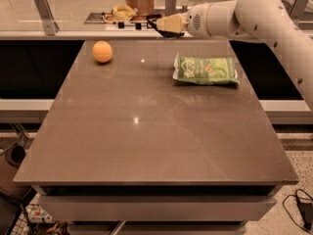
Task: Pick rxbar chocolate
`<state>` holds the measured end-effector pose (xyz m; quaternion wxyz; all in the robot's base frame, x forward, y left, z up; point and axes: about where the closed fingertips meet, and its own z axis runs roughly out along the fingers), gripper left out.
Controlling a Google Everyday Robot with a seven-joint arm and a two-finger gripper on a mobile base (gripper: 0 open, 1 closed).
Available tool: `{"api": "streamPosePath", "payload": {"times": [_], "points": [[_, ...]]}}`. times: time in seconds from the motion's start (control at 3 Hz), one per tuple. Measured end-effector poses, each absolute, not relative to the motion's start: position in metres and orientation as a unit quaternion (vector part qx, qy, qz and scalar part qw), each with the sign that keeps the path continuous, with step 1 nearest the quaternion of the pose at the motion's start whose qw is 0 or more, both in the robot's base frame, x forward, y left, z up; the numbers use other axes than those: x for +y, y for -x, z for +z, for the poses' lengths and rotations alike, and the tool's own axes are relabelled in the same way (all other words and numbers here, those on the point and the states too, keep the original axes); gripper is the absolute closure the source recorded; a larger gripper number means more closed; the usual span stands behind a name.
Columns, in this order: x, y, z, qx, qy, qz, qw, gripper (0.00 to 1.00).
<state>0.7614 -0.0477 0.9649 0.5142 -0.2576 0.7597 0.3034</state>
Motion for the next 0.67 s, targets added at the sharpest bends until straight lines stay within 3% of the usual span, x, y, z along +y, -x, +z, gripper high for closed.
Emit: {"api": "streamPosePath", "payload": {"times": [0.67], "points": [[-0.0717,-0.7451,0.9887,0.768,0.276,0.309,0.488,1.0]]}}
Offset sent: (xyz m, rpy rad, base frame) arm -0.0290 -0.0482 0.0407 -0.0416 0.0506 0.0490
